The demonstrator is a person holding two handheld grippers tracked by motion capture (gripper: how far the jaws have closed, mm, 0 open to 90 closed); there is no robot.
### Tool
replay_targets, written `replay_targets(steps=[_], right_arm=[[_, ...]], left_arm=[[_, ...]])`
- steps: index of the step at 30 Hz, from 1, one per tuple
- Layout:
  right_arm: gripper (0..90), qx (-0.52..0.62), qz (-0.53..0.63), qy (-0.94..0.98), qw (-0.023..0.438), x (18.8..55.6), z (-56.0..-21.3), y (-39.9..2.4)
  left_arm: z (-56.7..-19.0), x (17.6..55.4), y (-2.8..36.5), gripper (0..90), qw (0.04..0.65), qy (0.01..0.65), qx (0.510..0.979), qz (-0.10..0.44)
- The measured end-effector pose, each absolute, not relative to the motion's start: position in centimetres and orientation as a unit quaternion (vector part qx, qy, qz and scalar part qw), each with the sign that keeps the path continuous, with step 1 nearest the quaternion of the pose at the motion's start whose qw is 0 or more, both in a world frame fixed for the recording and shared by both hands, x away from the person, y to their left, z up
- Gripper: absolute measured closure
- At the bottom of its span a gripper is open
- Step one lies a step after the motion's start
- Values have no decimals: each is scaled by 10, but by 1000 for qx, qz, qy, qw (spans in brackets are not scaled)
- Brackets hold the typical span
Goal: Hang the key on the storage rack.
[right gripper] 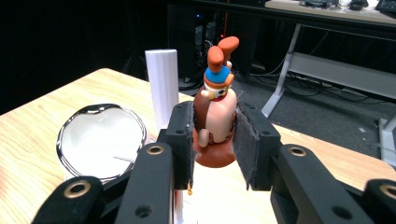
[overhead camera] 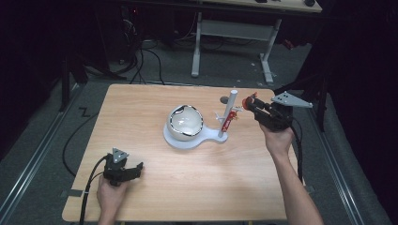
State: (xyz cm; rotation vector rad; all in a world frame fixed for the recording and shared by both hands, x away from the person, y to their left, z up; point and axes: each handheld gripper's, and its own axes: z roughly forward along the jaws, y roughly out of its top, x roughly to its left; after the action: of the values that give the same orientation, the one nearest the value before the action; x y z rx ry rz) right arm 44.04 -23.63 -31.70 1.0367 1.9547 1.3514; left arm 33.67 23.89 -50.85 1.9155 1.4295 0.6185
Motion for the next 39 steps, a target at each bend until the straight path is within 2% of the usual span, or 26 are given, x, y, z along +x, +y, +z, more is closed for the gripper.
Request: replay_targets(steps=[39], right_arm=[[686, 423, 493, 727, 224, 446, -363, -243]], left_arm=[[-509, 337, 239, 213, 330, 547, 732, 237]])
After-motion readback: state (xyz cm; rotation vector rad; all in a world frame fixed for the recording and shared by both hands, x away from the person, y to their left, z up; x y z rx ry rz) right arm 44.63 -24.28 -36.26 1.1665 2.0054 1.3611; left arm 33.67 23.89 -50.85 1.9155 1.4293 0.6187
